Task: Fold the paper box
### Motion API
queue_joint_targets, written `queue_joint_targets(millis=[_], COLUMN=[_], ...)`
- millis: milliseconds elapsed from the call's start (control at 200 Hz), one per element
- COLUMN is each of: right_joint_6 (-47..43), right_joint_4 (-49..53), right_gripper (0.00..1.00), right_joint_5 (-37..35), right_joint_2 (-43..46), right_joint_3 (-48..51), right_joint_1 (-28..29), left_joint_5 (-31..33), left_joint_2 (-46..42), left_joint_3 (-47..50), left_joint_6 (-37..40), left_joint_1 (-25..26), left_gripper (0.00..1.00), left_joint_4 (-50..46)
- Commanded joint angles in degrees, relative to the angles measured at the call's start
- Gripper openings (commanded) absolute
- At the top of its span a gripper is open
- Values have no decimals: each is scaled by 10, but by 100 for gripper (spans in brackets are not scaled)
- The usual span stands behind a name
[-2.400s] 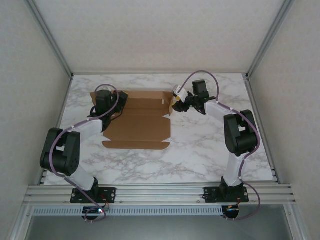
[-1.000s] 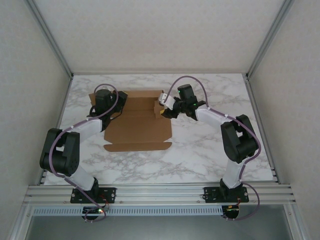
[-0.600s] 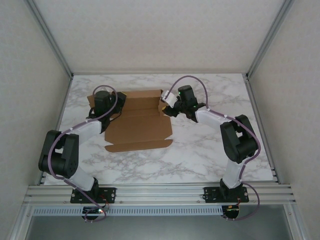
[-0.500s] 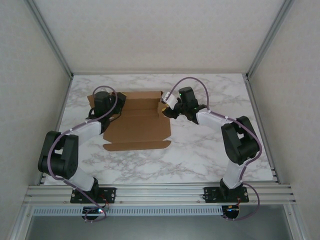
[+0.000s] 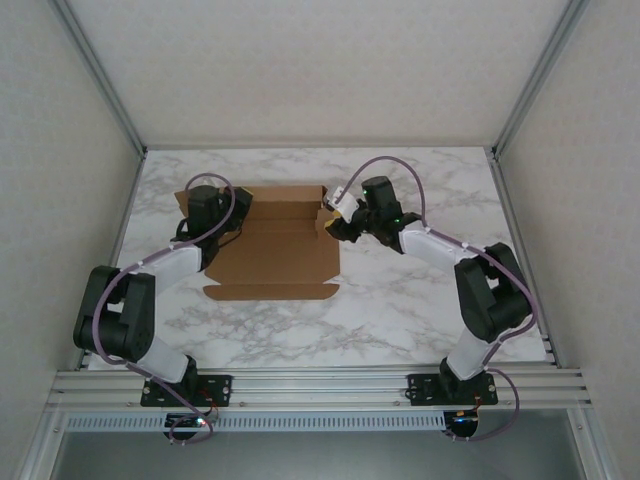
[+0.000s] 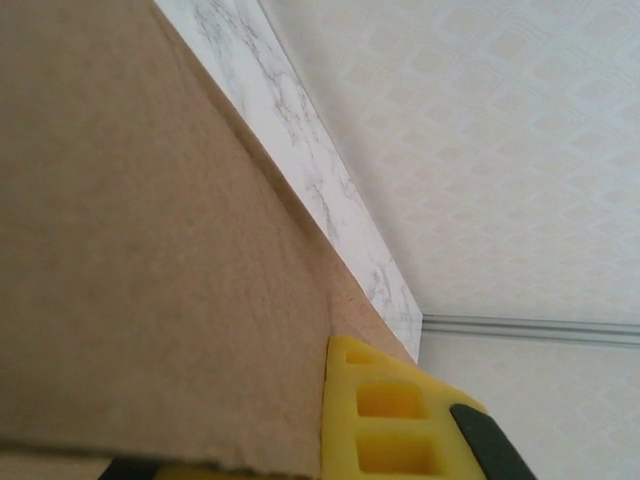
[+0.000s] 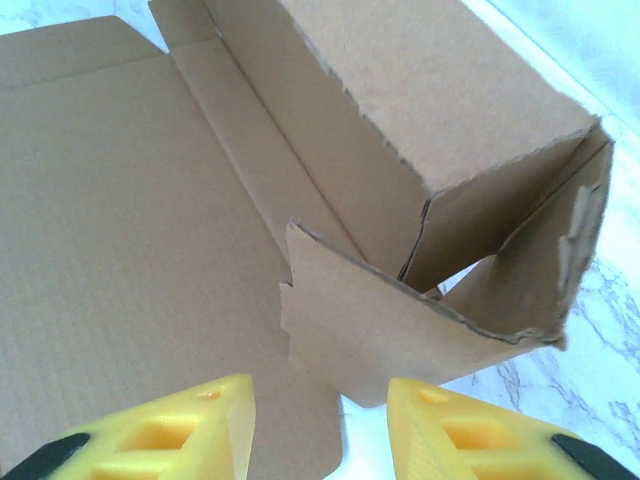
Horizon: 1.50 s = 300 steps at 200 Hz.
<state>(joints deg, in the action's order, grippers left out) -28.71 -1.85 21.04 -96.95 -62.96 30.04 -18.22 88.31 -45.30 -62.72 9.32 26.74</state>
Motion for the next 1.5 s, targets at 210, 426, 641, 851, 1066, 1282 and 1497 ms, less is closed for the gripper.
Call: queue_joint_targets(millis=[210,426,641,851,1066,1282,1497], right_joint_6=[33,24,15,28,35,48,78], right_joint_4=[-34,-42,-57,-83,-89,-100,-116], right_gripper=[45,55,61,59,56,54,49], right_joint_5=[22,-9,-20,-51,-47,-88,-157], right_joint_2=[53,-20,-88,-136,-163,-178,-188], right_joint_3=[47,7,-43,-85,-109,-120,-128], right_joint_1=[-38,-36,-25,-20,-2,17,28], left_joint_5=[5,1,-8,-14,-19,-26,-33], left_joint_2=[10,12,20,25,30,36,36], left_joint_3=[19,20,12,6,14,14,11], left_joint_6=[25,22,9,5,-1,-9,-24], left_joint_1=[7,6,5,6,8,7,8], left_gripper=[0,0,0,0,0,0,0], left_joint_4=[-87,-83,-77,-76,-73,-56,-54])
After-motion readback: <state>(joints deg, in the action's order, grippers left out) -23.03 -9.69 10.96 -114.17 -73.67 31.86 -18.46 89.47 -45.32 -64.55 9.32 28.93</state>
